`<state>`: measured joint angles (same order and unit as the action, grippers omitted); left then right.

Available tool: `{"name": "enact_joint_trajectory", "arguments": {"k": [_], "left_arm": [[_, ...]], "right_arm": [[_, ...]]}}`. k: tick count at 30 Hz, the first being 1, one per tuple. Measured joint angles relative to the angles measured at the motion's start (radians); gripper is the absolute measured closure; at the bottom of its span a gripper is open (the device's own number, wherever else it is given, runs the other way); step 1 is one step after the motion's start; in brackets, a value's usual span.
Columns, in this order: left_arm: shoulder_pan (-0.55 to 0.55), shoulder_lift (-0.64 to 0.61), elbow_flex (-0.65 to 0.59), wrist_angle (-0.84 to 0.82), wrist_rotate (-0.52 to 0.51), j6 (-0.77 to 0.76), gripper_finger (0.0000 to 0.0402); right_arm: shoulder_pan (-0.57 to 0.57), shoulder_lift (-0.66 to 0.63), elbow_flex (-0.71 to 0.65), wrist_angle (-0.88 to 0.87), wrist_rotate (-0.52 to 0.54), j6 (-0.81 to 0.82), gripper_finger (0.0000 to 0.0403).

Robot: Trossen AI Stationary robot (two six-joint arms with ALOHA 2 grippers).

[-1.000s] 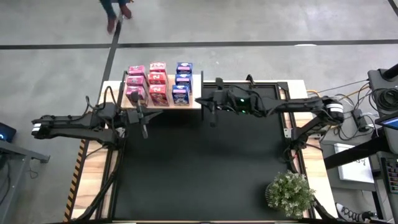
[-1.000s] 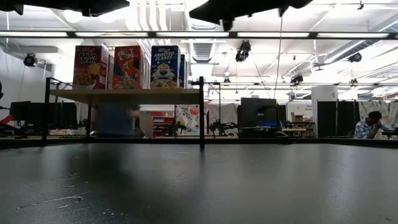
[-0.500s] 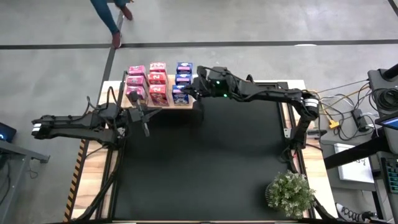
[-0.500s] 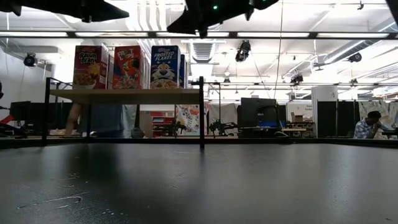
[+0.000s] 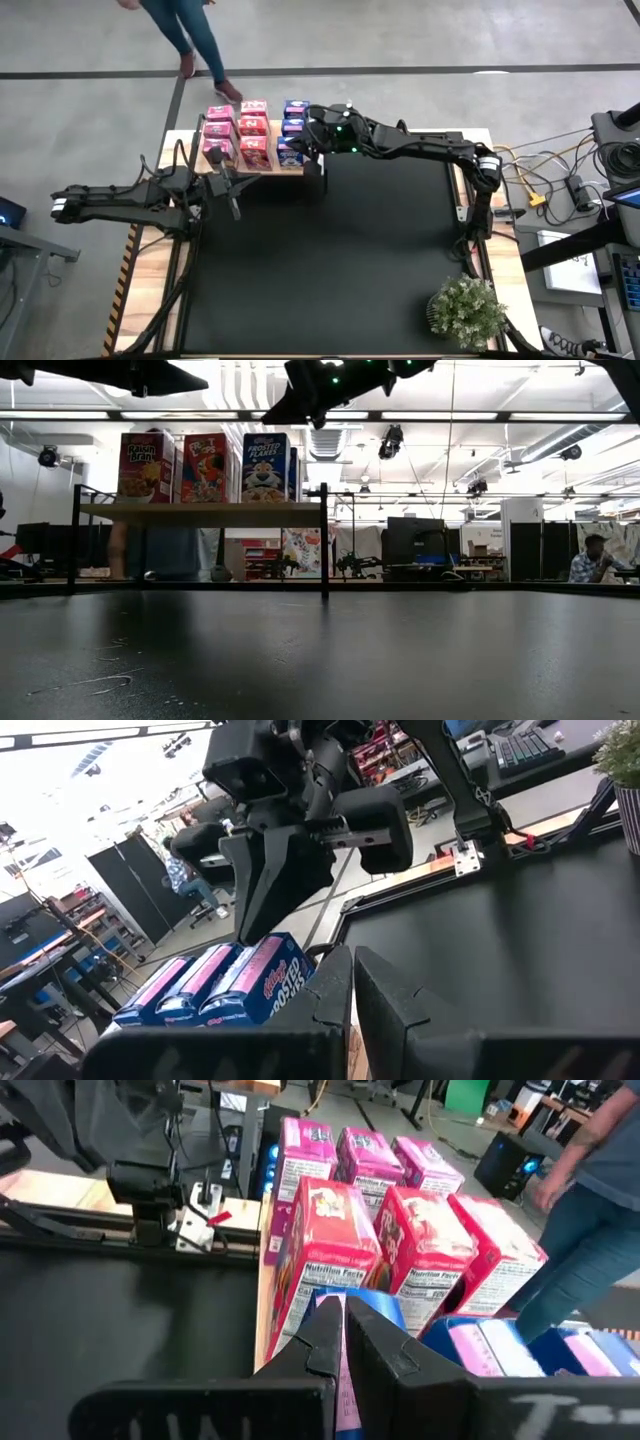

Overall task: Stack cereal on shelf
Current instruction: Align the blue cereal box with the other blue cereal box on the shelf

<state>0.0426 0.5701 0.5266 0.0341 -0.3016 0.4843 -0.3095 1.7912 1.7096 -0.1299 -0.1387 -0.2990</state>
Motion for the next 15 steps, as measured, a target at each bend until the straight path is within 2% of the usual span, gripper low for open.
{"name": "enact_joint_trajectory", "arguments": {"k": [15], "left_arm": [[0.0, 0.0, 0.0, 0.0, 0.0, 0.0, 0.0402]], "right_arm": [[-0.025, -0.002, -0.021, -0.05, 0.006, -0.015, 0.0394]]}}
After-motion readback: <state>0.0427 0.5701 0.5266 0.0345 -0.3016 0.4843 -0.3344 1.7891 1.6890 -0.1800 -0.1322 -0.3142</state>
